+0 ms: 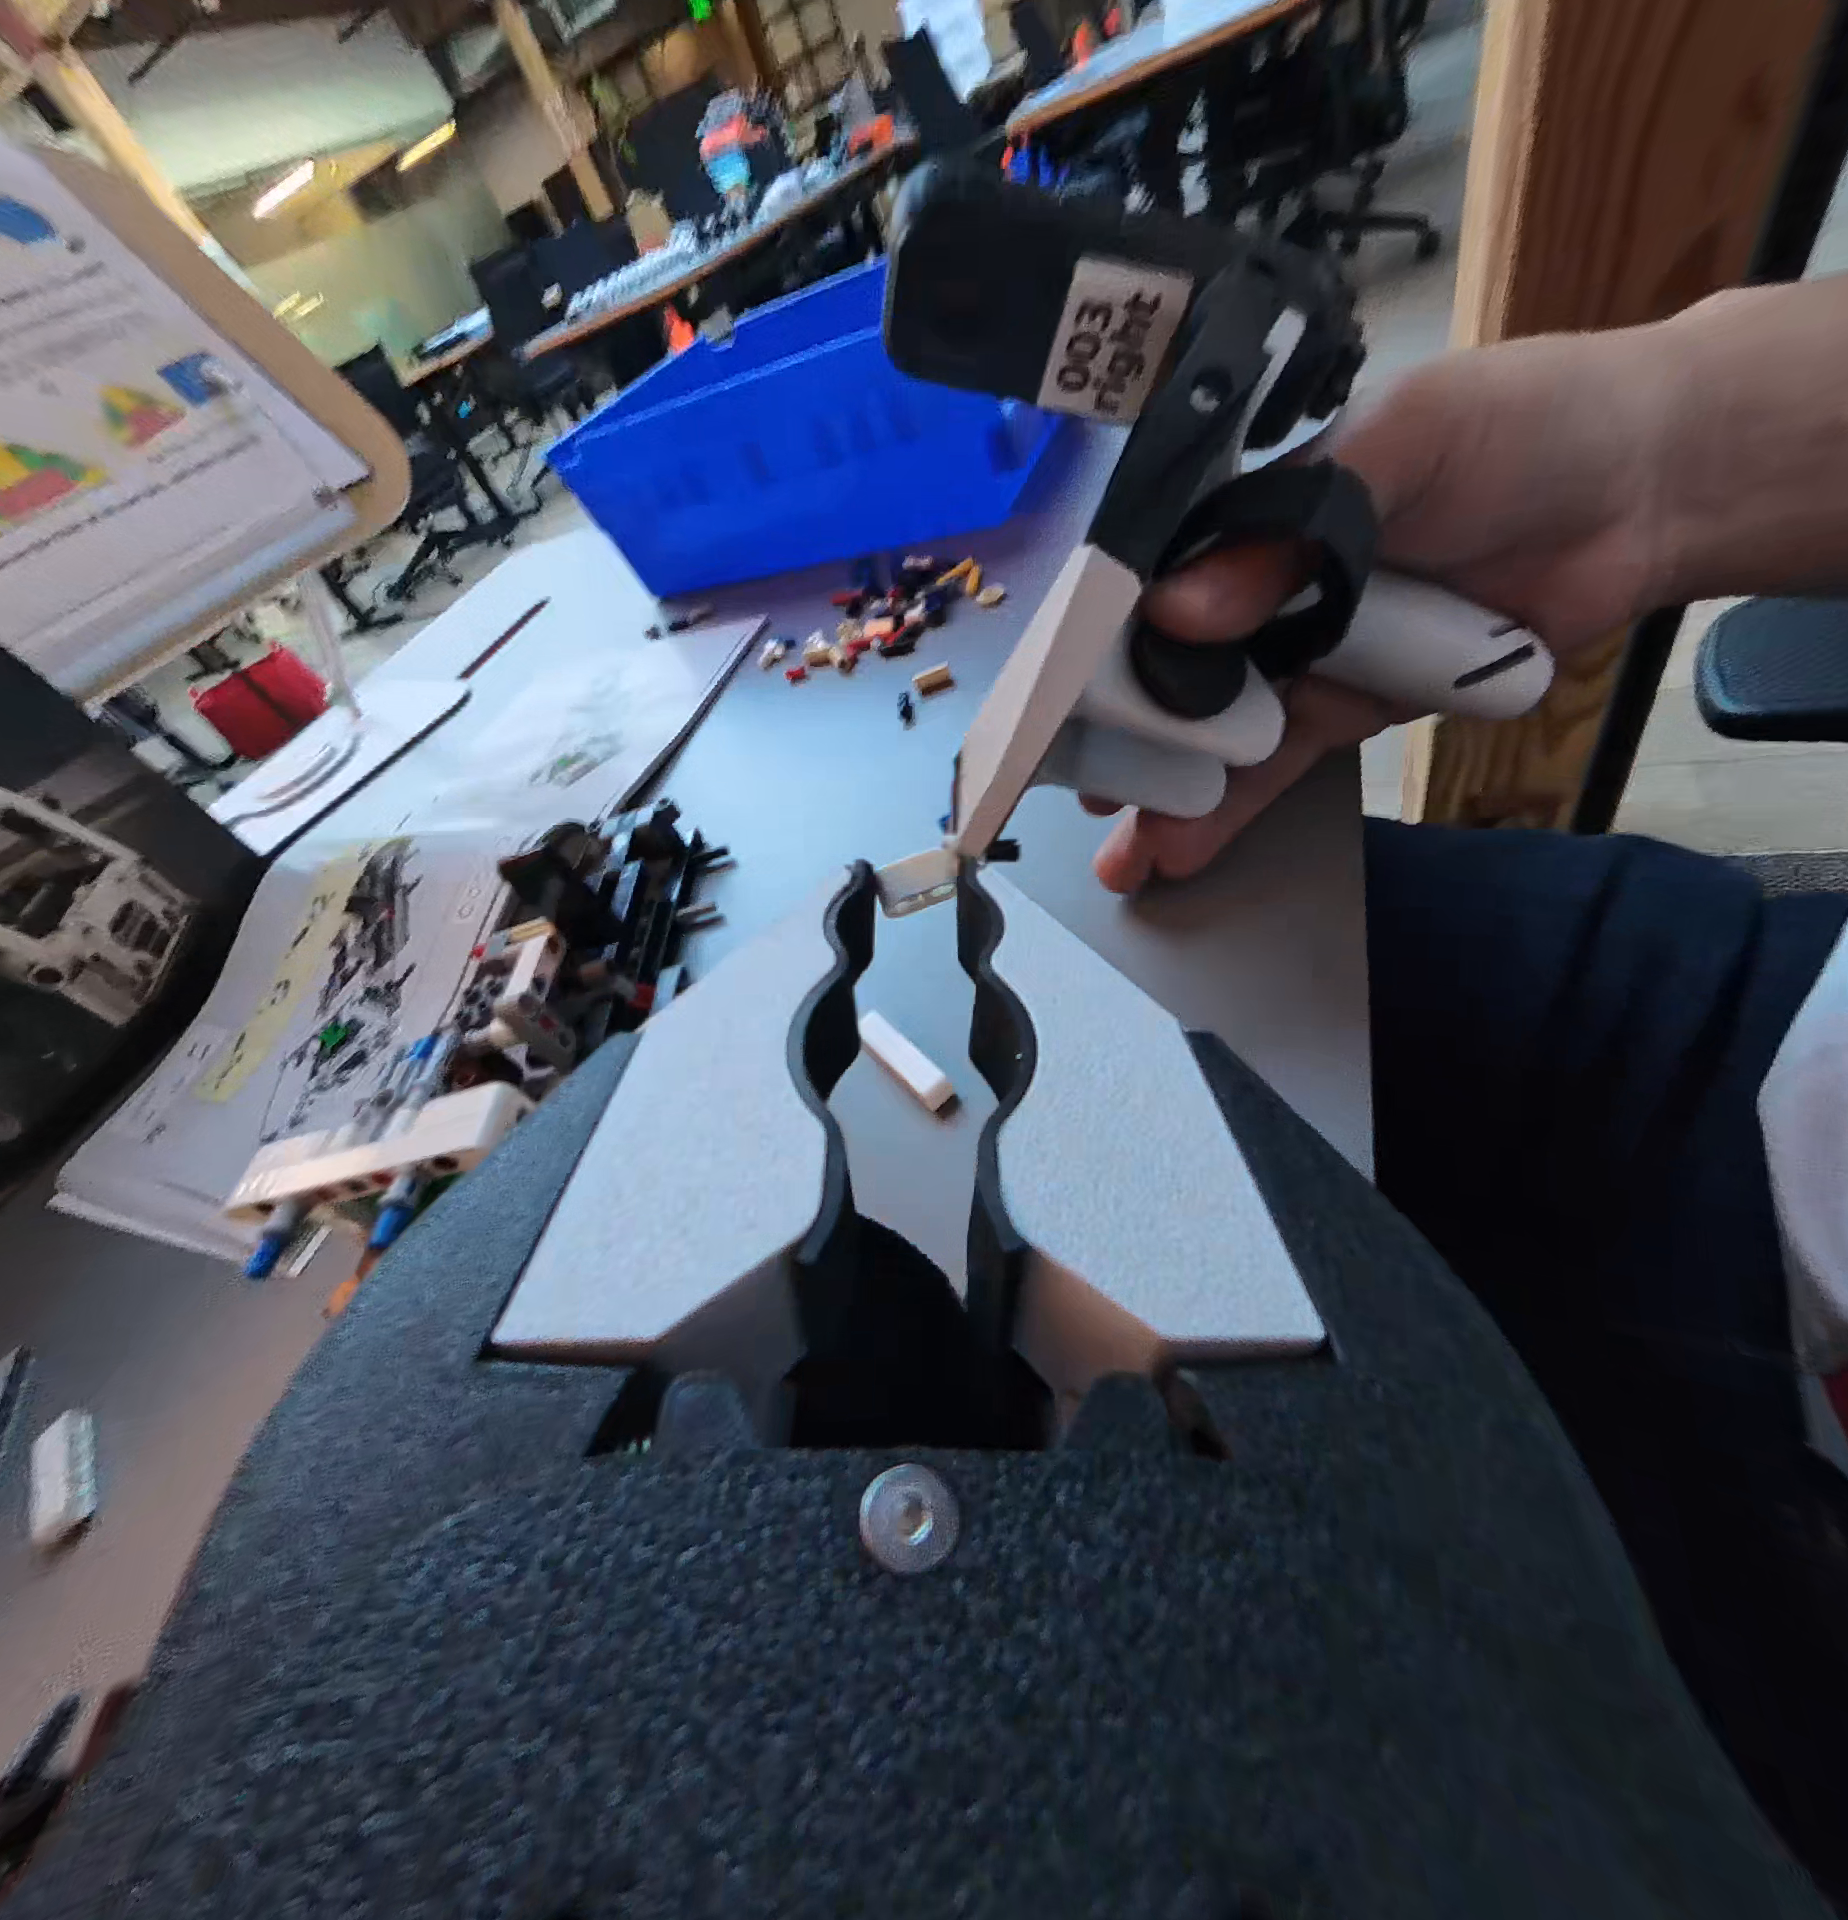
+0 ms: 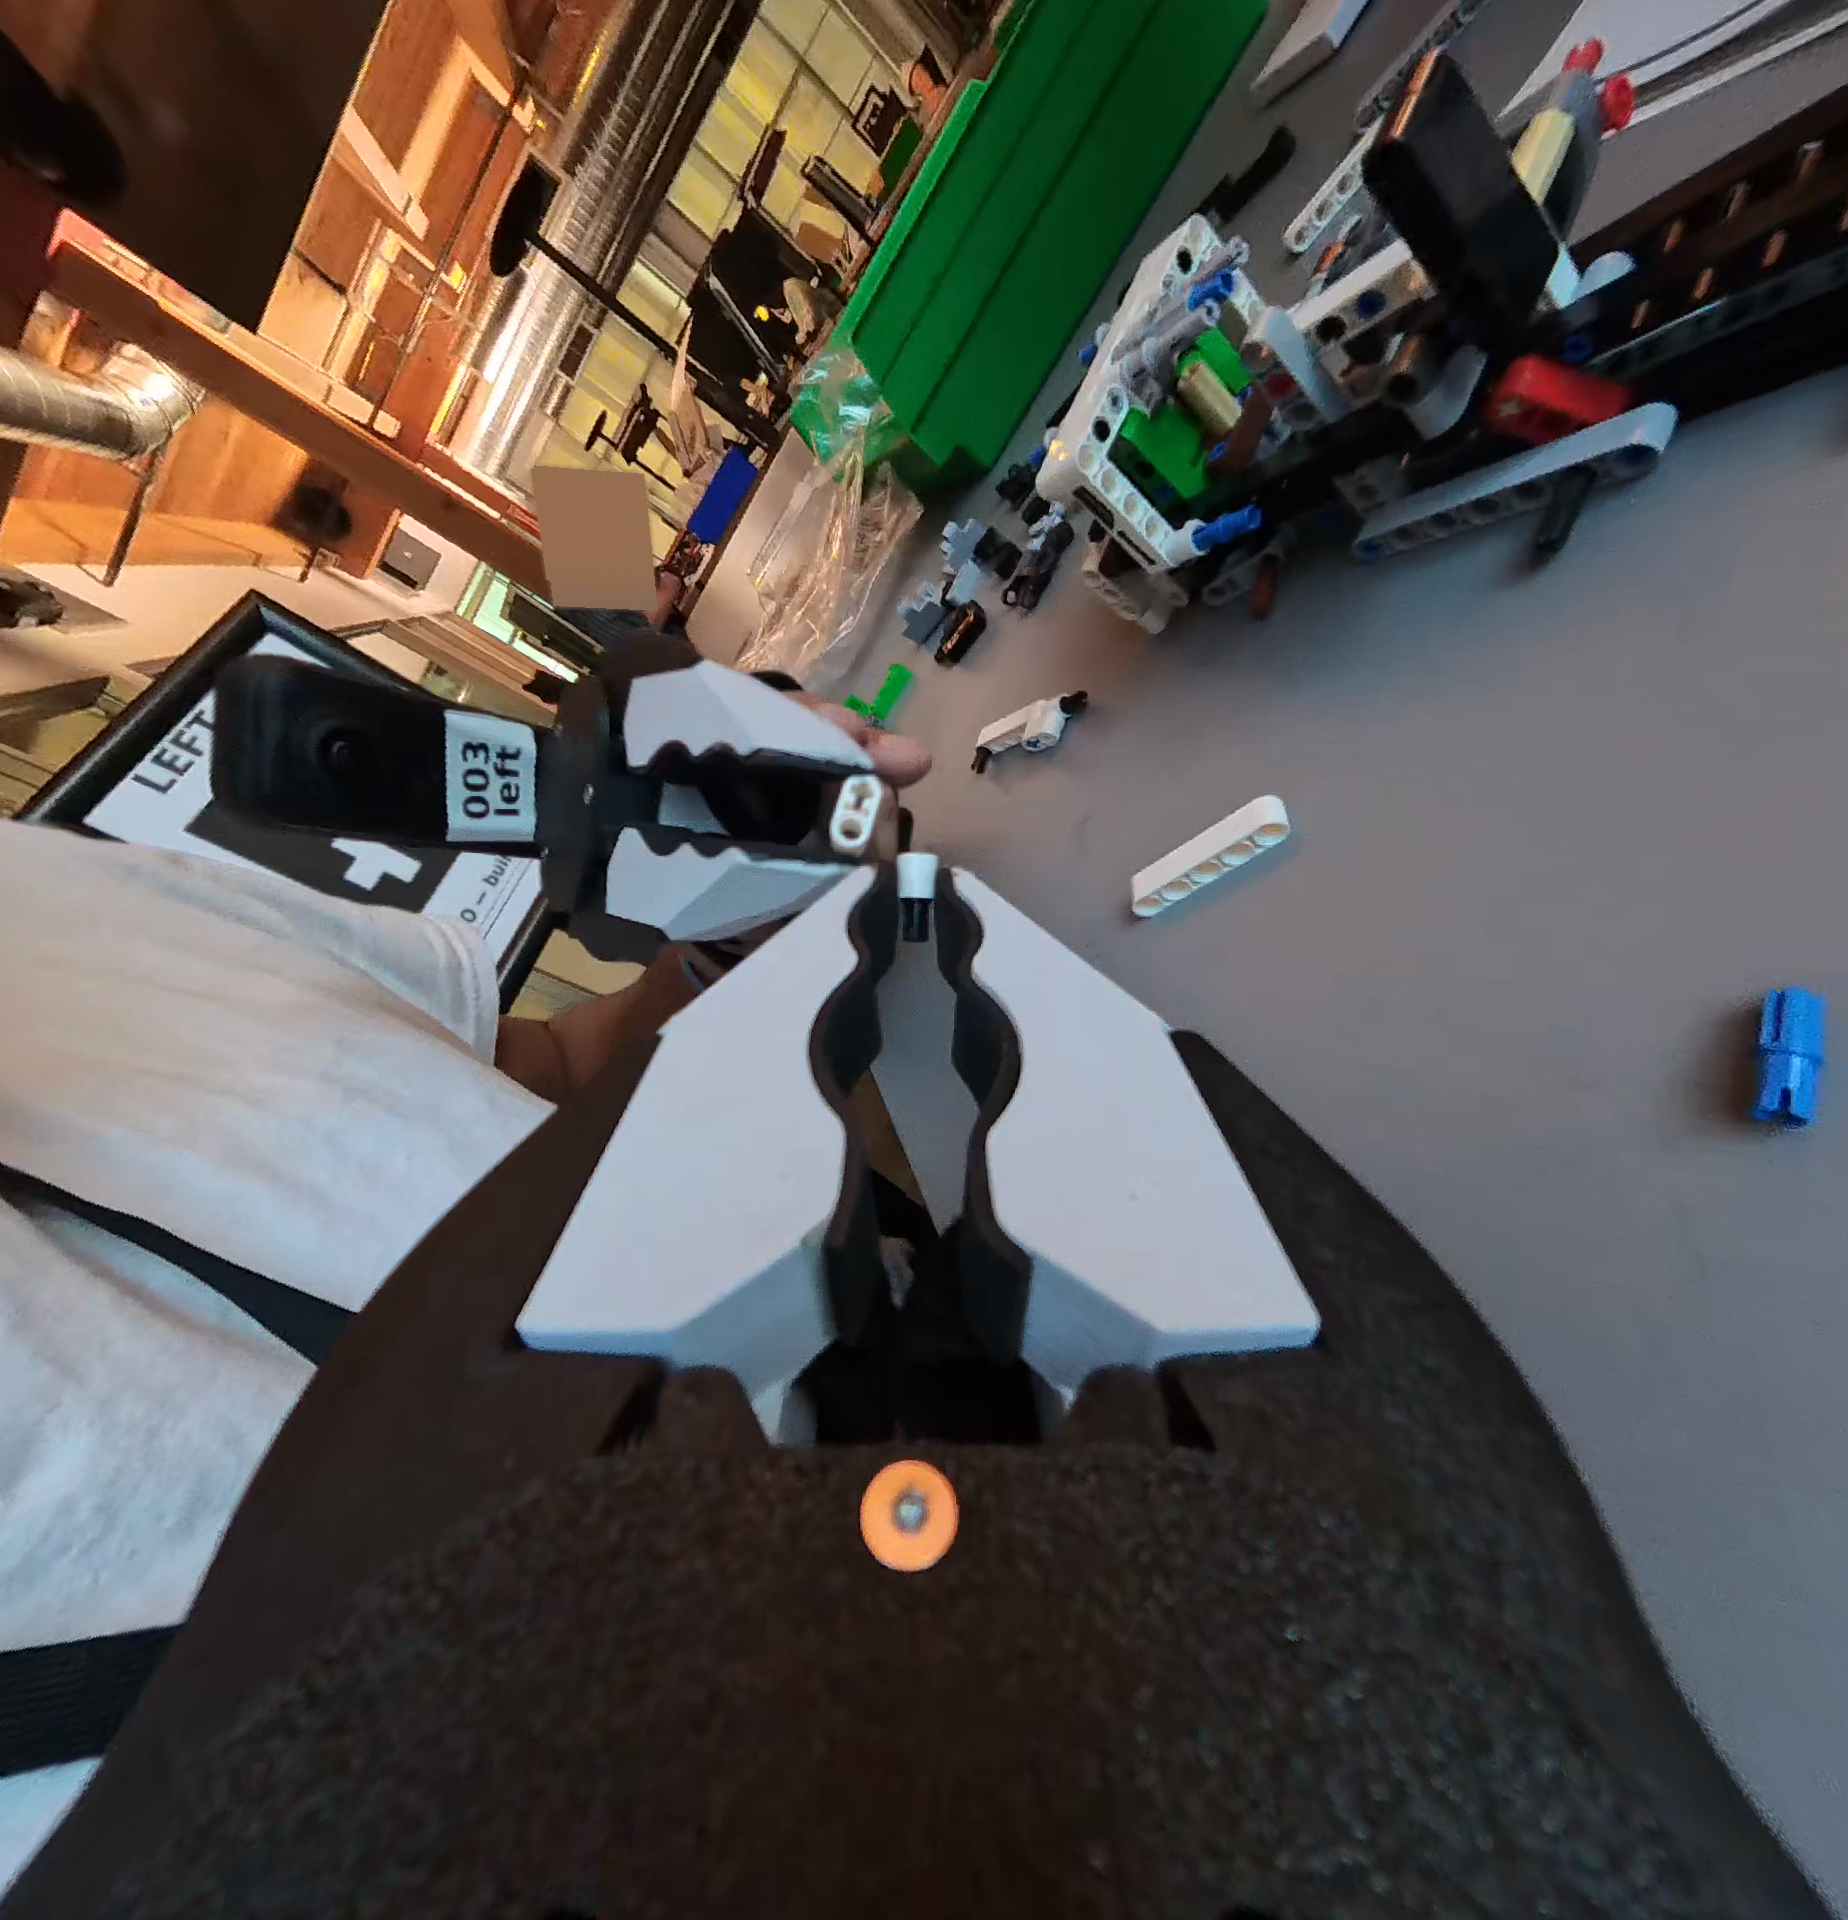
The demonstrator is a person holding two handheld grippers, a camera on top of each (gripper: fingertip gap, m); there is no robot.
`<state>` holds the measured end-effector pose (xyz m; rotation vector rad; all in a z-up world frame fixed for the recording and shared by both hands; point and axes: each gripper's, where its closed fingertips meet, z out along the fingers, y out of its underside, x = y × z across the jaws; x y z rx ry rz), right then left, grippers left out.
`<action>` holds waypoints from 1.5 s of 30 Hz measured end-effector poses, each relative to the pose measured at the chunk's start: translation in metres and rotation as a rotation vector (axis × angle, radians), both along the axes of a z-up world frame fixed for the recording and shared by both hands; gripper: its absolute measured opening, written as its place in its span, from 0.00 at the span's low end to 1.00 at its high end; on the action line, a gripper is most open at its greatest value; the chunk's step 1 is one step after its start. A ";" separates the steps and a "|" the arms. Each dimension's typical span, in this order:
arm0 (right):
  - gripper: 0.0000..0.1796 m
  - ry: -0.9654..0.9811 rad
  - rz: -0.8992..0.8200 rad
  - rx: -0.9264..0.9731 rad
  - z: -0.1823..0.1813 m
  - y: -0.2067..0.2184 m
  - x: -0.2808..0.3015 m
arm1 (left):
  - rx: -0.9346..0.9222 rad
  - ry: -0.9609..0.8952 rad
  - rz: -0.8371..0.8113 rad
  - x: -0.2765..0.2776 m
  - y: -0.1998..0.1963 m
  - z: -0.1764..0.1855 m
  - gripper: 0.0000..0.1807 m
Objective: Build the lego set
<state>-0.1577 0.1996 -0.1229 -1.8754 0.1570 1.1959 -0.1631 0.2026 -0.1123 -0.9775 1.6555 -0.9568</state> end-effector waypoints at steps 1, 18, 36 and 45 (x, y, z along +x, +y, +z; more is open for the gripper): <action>0.03 0.006 -0.007 0.006 0.001 0.001 0.001 | -0.009 0.001 -0.024 0.001 -0.002 -0.001 0.07; 0.03 0.007 0.026 -0.030 -0.004 0.001 0.000 | 0.088 0.069 -0.020 0.003 -0.003 -0.017 0.07; 0.03 -0.457 -0.061 -0.025 -0.029 0.004 -0.007 | 0.044 0.289 0.073 0.000 0.002 -0.047 0.07; 0.03 -0.726 0.032 -0.133 -0.051 -0.022 -0.021 | 0.004 0.454 0.141 -0.013 -0.025 -0.071 0.07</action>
